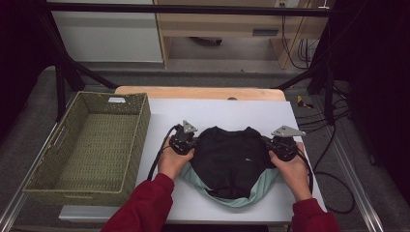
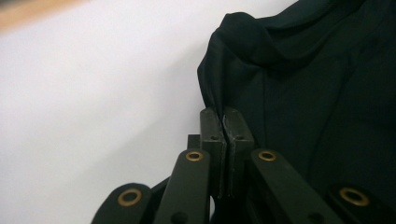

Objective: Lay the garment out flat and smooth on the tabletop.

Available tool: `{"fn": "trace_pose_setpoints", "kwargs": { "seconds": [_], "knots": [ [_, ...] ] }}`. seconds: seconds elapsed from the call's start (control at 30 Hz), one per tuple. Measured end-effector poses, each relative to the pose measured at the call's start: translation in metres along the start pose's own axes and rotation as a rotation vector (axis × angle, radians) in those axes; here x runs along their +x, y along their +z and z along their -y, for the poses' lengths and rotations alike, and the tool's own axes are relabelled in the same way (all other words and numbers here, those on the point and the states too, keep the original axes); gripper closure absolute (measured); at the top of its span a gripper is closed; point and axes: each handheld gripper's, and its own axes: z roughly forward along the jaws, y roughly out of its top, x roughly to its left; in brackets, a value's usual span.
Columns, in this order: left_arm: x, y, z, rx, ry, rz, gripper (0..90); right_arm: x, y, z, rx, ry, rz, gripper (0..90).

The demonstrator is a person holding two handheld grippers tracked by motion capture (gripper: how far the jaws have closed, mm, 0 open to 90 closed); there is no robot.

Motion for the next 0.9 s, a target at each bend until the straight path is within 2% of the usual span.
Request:
{"fn": "trace_pose_setpoints", "kwargs": {
  "seconds": [0.1,0.2,0.37,0.47,0.67,0.9],
  "knots": [
    [0.004,-0.017,-0.015,-0.045,0.03,-0.041,88.3,-0.002,-0.008,-0.013,-0.036,0.009,-0.002,88.2],
    [0.008,-0.031,-0.028,-0.085,0.032,-0.057,88.3,-0.003,-0.014,-0.025,-0.066,-0.002,0.012,88.3],
    [0.009,-0.047,-0.043,-0.126,0.039,-0.074,88.3,0.0,-0.022,-0.037,-0.114,0.012,0.038,88.2],
    [0.009,-0.054,-0.052,-0.14,0.054,-0.089,88.4,0.0,-0.023,-0.043,-0.125,0.015,0.045,88.2],
    [0.016,-0.064,-0.069,-0.171,0.049,-0.107,88.4,0.0,-0.03,-0.059,-0.158,0.005,0.063,88.3],
    [0.022,-0.07,-0.079,-0.186,0.06,-0.112,88.4,-0.001,-0.035,-0.079,-0.181,-0.013,0.079,88.3]
  ]
}}
